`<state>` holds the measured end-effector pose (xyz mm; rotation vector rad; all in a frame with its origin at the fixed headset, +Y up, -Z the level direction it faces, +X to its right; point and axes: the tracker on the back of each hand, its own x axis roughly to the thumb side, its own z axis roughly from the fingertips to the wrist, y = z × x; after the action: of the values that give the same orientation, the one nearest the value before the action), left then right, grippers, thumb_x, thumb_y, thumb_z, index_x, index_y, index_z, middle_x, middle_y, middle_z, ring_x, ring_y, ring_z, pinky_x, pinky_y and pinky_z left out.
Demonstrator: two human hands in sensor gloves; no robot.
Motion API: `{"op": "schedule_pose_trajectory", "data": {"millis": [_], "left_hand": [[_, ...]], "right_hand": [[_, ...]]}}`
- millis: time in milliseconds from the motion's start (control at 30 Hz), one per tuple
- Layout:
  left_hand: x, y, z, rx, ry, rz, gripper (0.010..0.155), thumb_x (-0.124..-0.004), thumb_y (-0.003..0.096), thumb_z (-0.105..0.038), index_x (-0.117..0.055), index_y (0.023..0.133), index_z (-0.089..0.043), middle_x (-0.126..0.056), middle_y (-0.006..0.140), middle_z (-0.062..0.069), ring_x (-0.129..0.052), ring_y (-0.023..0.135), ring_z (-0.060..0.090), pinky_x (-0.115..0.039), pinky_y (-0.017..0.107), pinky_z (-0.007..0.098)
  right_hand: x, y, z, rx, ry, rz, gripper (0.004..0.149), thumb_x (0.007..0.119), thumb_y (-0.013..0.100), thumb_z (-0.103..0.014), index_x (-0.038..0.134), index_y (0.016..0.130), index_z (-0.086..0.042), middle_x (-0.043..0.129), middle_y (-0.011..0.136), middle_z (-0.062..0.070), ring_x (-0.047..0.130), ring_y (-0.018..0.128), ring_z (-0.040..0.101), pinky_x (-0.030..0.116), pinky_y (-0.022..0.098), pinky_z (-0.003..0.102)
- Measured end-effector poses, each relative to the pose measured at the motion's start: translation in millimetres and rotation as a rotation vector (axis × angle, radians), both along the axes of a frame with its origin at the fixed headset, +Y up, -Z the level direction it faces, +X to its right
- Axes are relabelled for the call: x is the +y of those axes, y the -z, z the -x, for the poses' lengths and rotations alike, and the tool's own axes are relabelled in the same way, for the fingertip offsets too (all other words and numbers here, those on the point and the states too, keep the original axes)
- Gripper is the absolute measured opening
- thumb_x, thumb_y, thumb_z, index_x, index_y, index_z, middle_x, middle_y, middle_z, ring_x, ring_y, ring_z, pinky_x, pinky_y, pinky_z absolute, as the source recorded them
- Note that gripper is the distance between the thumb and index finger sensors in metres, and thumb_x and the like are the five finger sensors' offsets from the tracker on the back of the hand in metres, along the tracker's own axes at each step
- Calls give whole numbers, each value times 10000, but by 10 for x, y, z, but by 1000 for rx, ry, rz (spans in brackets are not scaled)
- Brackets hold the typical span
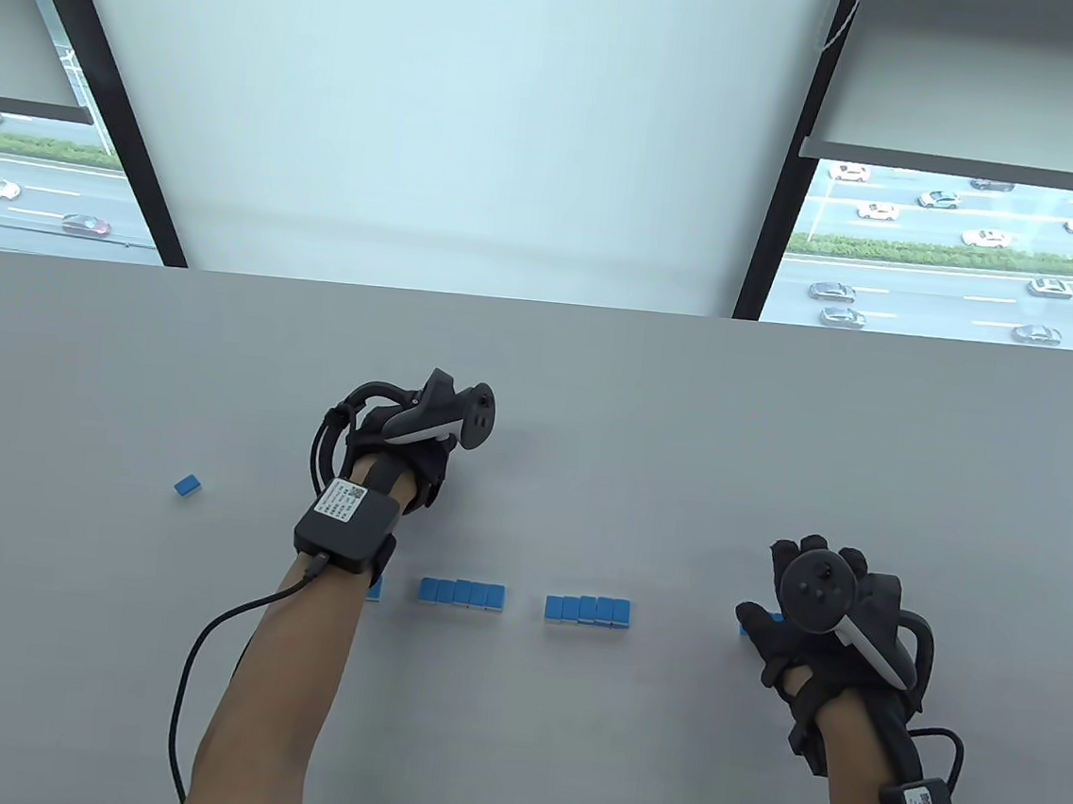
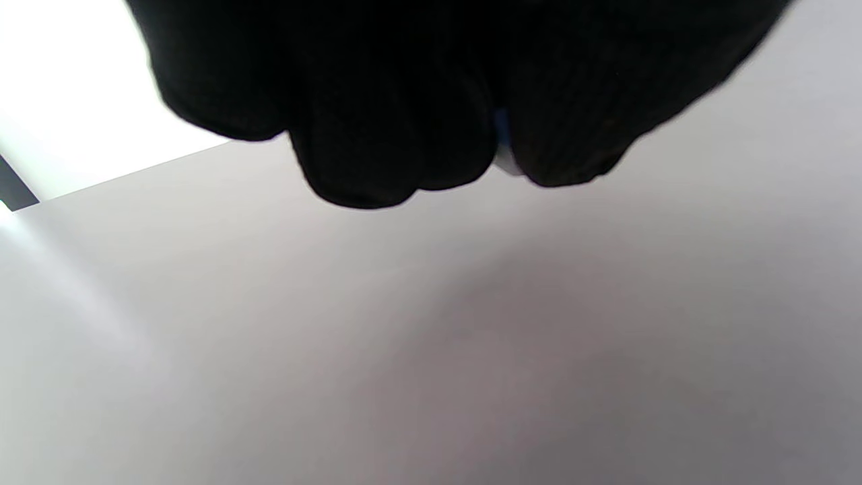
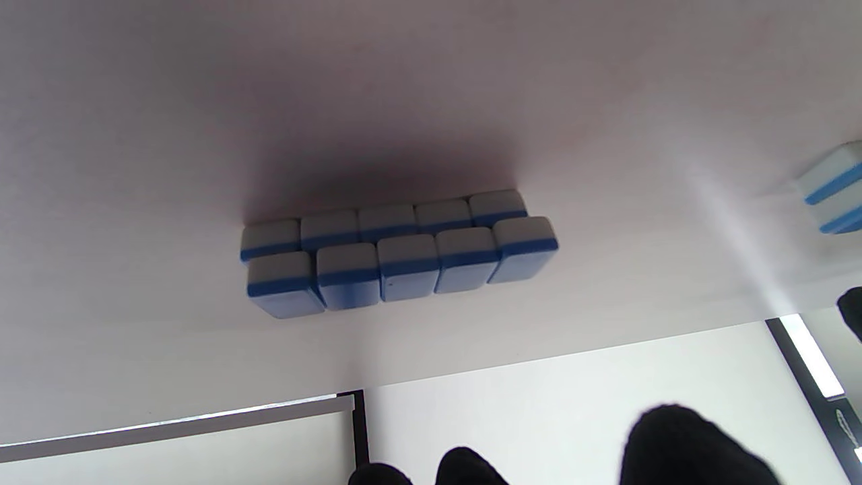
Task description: Build mahjong tile wall
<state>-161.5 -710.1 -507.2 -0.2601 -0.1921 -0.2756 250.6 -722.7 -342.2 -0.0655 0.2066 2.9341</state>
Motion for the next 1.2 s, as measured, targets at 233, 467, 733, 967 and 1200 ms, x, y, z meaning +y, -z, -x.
{"op": "schedule_pose_trajectory", "data": {"millis": [233,467,733,967,1200], "left_hand": [[511,-470,559,38,-70,-96,600,-905,378,-423,-761,930,-238,-930,813,-23,-1021,639,199,-837,560,516],[723,-999,1031,56,-190,-209,602,-907,379,-423,-759,934,-247,-916,815,-32,-1002,646,204,-822,572,516],[439,-1497,1431,113,-437,-338,598,-907,385,-413,-768,937,-232,-919,821,-18,-1004,652,213,-819,573,527],[5,-1560,1455,139,-433,-209,596,-922,377,-407,-781,931,-236,-913,834,-16,-995,674,225,-807,584,535],[-209,-1509,1349,129,-397,-93,586,-924,380,-403,-782,932,-264,-874,864,-22,-957,711,227,-777,608,537]], "right_hand": [[-15,3,28,17,8,3,811,678,419,-610,369,1064,-226,264,1120,83,210,968,477,152,600,672],[-17,4,38,22,20,2,811,678,420,-610,370,1064,-226,263,1121,82,211,968,477,151,600,673],[-55,12,62,23,11,19,811,678,420,-609,370,1064,-224,264,1120,83,210,968,477,151,599,673],[-112,43,91,24,-5,39,809,680,420,-606,373,1064,-224,265,1121,84,209,968,478,149,600,673],[-128,46,101,21,-21,48,808,680,420,-606,375,1063,-223,266,1121,85,212,968,478,149,600,673]]}}
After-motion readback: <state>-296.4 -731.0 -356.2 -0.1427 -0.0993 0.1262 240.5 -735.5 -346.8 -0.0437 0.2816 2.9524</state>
